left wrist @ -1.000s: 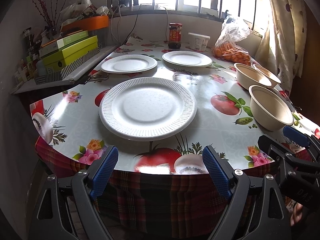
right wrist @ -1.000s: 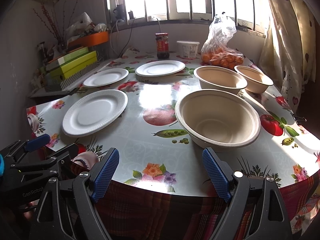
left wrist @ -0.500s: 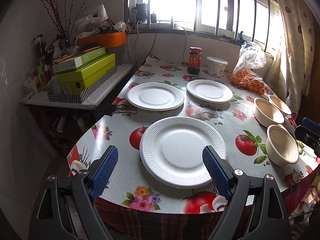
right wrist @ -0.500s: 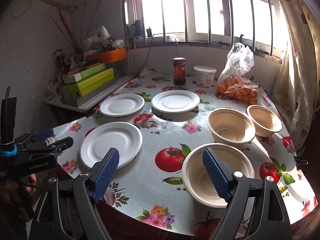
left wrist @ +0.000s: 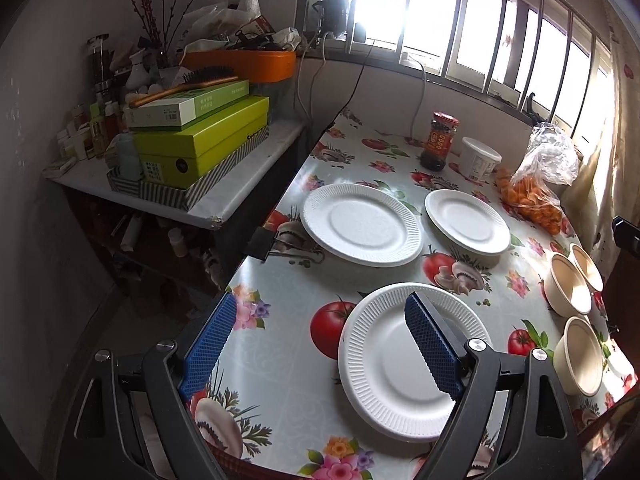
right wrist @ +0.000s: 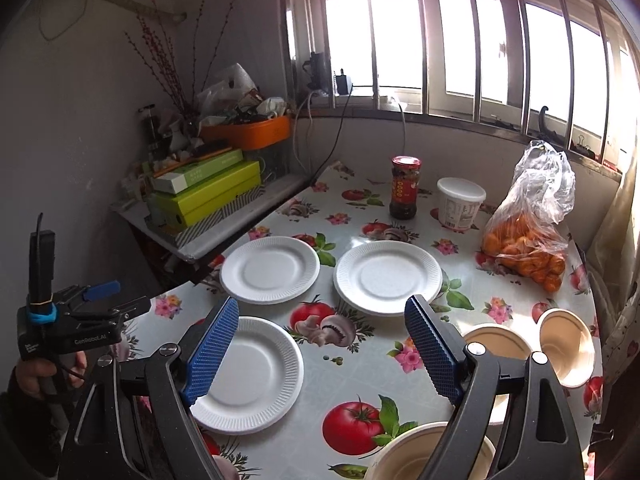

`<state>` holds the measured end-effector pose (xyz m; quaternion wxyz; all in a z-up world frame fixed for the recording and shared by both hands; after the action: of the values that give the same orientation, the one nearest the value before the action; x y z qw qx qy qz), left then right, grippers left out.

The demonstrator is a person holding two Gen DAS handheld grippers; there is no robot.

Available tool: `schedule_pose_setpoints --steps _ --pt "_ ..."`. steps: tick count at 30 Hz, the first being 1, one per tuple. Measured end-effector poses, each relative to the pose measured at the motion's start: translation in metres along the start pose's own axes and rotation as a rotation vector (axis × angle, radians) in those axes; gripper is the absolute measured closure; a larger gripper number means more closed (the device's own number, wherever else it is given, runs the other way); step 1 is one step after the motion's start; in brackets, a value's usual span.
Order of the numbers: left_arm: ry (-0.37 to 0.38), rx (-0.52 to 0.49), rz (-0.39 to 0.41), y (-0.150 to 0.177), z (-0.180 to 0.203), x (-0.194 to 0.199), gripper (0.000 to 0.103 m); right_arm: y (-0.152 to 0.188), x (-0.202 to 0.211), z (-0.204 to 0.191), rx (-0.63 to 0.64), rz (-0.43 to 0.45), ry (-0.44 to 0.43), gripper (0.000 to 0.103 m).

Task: Organize plates and bowls
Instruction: 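Move the open right gripper to the rim of the nearest white paper plate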

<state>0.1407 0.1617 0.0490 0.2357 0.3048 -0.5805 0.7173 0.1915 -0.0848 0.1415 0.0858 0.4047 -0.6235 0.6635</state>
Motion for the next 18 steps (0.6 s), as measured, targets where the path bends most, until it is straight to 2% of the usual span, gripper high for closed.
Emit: schedule_pose_setpoints --steps 2,6,14,15,18 --pt "0.064 0.026 -0.022 0.000 0.001 -0.004 0.016 -0.004 -0.008 -0.002 0.003 -0.006 -0.021 0.017" --pt "0.120 0.014 -0.040 0.002 0.012 -0.006 0.016 -0.005 -0.022 -0.008 0.008 -0.013 -0.039 0.017" --pt "0.299 0.097 -0.051 -0.003 0.027 -0.003 0.016 0.000 -0.040 -0.016 0.012 -0.046 -0.068 0.017" --pt "0.315 0.101 -0.045 -0.003 0.029 -0.003 0.016 0.000 -0.041 -0.017 0.014 -0.044 -0.071 0.017" --pt "0.294 0.099 -0.025 -0.006 0.031 -0.001 0.016 -0.002 -0.042 -0.018 0.016 -0.043 -0.070 0.017"
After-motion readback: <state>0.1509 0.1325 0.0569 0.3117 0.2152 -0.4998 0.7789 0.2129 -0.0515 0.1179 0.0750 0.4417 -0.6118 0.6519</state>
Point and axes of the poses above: each gripper's, at about its wrist camera, not at the fingertips, and x roughly against the way its jaws point, z to its right, y to its underside, the point moved 5 cm from there along -x, roughly the way its jaws point, and after that the axes turned 3 degrees about -z, right-handed, at the moved point
